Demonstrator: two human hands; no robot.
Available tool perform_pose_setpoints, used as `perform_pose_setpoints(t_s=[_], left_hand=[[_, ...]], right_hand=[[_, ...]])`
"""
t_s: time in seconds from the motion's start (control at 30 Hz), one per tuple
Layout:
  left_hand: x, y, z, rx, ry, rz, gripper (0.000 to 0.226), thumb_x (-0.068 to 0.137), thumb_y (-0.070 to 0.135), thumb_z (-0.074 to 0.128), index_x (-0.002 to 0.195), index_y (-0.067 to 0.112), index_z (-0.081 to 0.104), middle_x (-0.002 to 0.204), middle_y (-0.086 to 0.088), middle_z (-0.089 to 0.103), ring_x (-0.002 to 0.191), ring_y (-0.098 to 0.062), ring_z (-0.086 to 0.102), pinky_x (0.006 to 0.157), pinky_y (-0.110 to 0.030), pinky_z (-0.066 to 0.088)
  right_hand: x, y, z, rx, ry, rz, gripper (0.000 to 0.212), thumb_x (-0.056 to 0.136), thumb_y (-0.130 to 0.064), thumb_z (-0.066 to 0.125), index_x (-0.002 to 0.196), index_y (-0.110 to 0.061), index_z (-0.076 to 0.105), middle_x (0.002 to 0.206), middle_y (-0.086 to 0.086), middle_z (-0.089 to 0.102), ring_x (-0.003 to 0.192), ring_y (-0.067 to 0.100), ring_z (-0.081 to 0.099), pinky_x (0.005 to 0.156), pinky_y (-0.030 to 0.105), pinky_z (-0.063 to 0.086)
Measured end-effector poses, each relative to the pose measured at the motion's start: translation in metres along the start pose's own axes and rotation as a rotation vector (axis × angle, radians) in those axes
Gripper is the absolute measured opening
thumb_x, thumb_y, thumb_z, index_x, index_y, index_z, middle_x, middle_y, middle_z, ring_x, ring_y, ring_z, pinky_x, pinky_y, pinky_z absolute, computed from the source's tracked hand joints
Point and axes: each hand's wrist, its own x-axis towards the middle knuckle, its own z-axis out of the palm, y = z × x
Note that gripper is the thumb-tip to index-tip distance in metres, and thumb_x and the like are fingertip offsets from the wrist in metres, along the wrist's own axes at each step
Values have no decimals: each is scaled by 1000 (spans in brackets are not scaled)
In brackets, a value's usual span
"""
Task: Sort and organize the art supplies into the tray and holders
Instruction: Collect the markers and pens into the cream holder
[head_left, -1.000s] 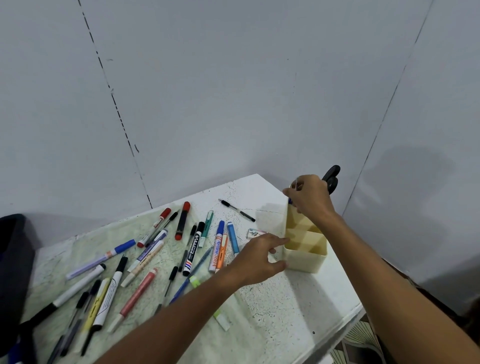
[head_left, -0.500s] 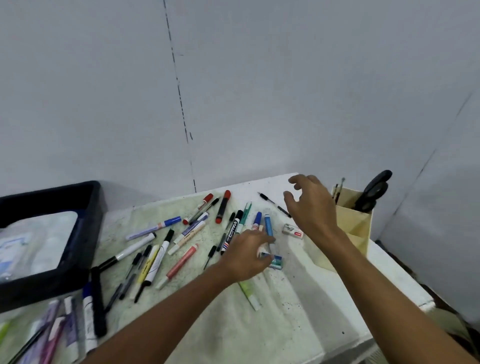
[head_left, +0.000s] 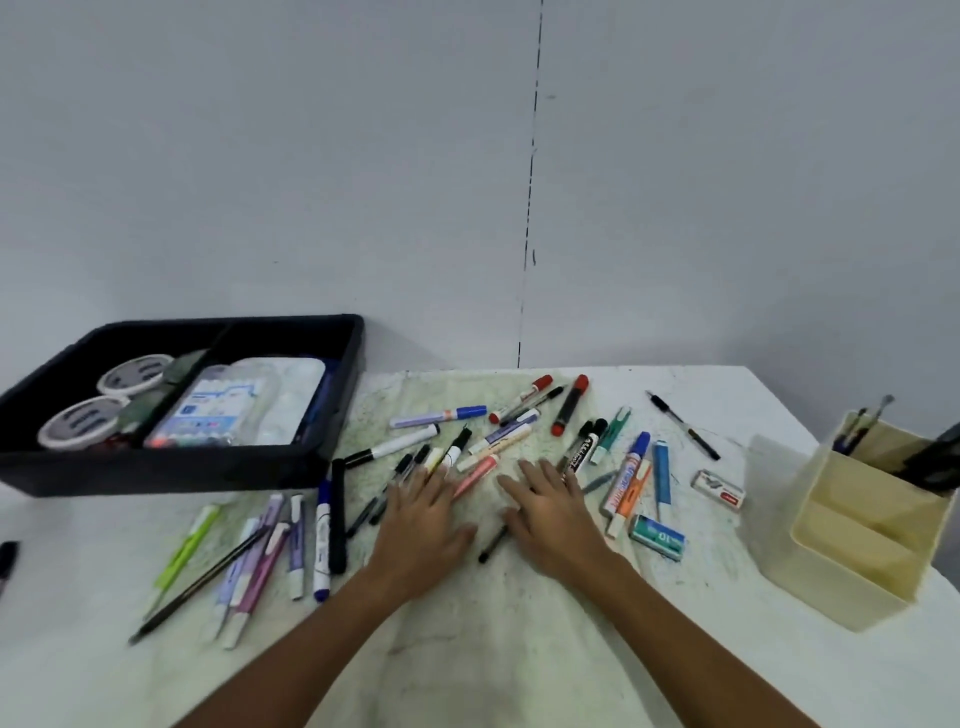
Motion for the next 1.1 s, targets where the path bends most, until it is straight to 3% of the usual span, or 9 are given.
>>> perform_pose_setpoints(t_s=[0.13, 0.27, 0.37, 0.47, 0.57, 0.7, 0.8, 0.9, 1.1], left_hand=[[-10, 9, -1, -105, 32, 107, 62, 86, 46, 40, 130, 5, 55, 131, -11, 58, 129, -31, 48, 107, -50, 36], [-13, 16, -4, -198, 18, 177, 49, 88, 34, 51, 128, 7, 58, 134, -9, 55, 128, -25, 48, 110, -40, 38], [-13, 13, -6, -251, -30, 199, 44, 91, 31, 55, 131, 12, 57, 138, -2, 52, 127, -17, 47, 108, -34, 38], [-12, 8, -11, -352, -50, 243, 39, 91, 29, 55, 125, 11, 62, 128, -1, 60, 117, -12, 54, 101, -32, 45], [-14, 0, -17, -453, -20, 275, 35, 88, 26, 58, 118, 10, 66, 118, -1, 66, 111, -7, 57, 96, -27, 47], [-7, -22, -19, -421, 144, 216, 37, 84, 33, 54, 111, 14, 70, 112, 3, 67, 109, -2, 54, 99, -39, 45], [6, -44, -17, -269, 59, 138, 46, 85, 38, 48, 123, 16, 64, 128, 1, 60, 127, -15, 47, 108, -52, 34], [18, -63, -11, -127, 8, 197, 51, 86, 42, 40, 129, 19, 59, 138, -4, 53, 135, -25, 39, 107, -62, 30], [27, -81, -4, -166, -40, 358, 44, 92, 46, 41, 130, 31, 57, 152, -2, 36, 145, -26, 19, 112, -57, 11]], right_hand=[[1, 0, 5, -38, 35, -12, 81, 83, -55, -3, 140, -25, 45, 149, 4, 40, 143, 25, 25, 117, 49, 4], [-2, 5, -3, 19, 29, 22, 50, 100, -42, 23, 133, -21, 55, 146, 2, 45, 142, 18, 28, 118, 44, 4], [1, 6, -7, 27, 80, 45, 35, 101, -32, 36, 122, -21, 62, 130, -1, 58, 129, 15, 43, 116, 45, 11], [10, 3, -11, 54, 150, 80, 28, 98, -24, 42, 111, -19, 66, 112, 0, 66, 109, 18, 56, 112, 47, 23], [26, 3, -15, 118, 238, 80, 25, 95, -19, 50, 113, -16, 67, 112, 3, 67, 106, 22, 58, 104, 43, 36], [59, -4, -24, 242, 247, 3, 23, 94, -16, 56, 114, -13, 68, 116, 8, 64, 113, 25, 52, 91, 34, 41], [92, -8, -27, 277, 176, -13, 23, 94, -18, 59, 113, -16, 70, 120, 8, 59, 118, 25, 45, 96, 35, 38], [125, -11, -25, 251, 96, -6, 24, 94, -16, 59, 114, -20, 71, 126, 8, 55, 118, 26, 41, 98, 34, 36], [163, -16, -19, 175, -59, -60, 30, 90, -7, 57, 111, -22, 73, 139, 6, 46, 124, 24, 35, 100, 35, 38]])
